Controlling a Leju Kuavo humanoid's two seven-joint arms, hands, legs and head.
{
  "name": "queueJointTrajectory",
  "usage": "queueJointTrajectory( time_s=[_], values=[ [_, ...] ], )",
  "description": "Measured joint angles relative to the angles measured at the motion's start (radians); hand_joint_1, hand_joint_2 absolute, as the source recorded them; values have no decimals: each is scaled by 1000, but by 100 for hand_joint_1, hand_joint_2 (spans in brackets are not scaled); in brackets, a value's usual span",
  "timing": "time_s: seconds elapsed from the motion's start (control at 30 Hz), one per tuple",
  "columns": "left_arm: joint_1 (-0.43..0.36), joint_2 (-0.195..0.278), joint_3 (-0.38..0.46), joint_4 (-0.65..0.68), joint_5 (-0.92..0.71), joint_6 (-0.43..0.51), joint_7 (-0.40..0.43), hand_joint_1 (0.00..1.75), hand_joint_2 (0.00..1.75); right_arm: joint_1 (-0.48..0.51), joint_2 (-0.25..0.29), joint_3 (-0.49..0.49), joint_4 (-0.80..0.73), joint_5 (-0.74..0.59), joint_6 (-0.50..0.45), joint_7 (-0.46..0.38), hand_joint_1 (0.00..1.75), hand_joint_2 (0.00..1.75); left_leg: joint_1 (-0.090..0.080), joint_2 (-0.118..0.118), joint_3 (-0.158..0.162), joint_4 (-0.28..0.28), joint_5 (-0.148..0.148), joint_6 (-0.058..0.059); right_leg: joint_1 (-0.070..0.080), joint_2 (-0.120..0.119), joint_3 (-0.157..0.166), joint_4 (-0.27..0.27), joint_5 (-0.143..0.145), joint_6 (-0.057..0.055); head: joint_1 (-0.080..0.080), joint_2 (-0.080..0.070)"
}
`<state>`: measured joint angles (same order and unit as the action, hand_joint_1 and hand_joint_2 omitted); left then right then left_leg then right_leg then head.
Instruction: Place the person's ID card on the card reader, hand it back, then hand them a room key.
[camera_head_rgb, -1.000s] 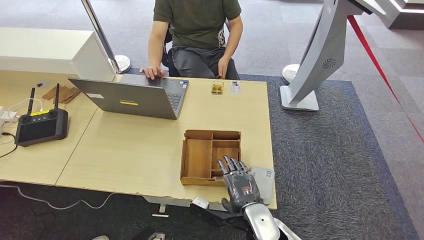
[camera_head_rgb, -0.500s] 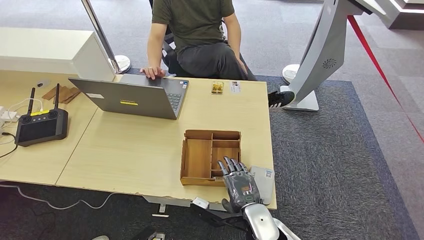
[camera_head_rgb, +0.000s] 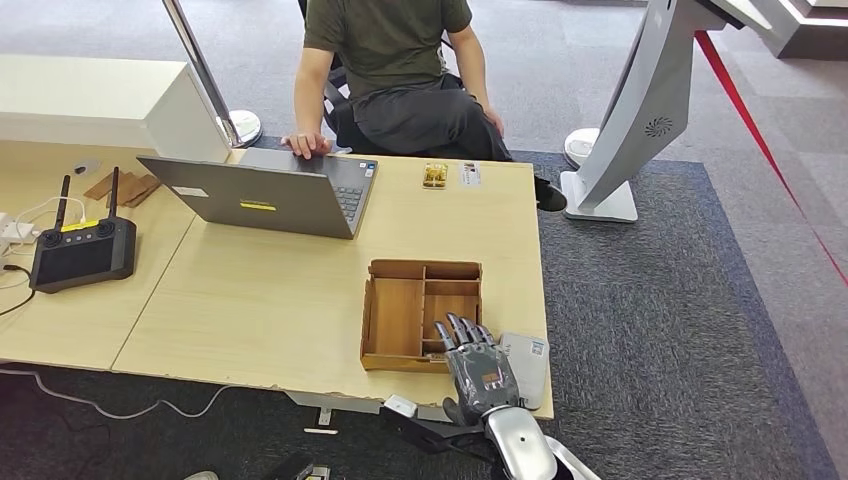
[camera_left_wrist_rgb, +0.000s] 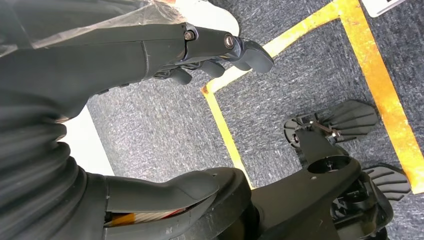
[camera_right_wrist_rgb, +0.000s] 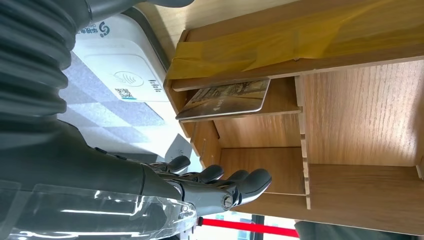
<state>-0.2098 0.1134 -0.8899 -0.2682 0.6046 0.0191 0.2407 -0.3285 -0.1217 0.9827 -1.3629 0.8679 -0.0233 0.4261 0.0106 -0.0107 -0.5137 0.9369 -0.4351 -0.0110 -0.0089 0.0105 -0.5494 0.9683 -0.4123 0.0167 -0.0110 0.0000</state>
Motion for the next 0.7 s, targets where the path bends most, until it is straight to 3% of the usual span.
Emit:
queueJointTrajectory(
  time_s=[0.53, 0.7],
  values=[
    [0, 0, 0, 0, 0, 0, 0, 0, 175, -2, 0, 0, 1, 0, -1, 0, 0, 175, 0, 0, 0, 0, 0, 0, 0, 0, 0, 0, 0, 0, 0, 0],
    [1, -1, 1, 0, 6, -4, -6, 0, 175, -30, 22, 0, 21, 6, -59, -29, 0, 175, 0, 0, 0, 0, 0, 0, 0, 0, 0, 0, 0, 0, 0, 0]
  ],
)
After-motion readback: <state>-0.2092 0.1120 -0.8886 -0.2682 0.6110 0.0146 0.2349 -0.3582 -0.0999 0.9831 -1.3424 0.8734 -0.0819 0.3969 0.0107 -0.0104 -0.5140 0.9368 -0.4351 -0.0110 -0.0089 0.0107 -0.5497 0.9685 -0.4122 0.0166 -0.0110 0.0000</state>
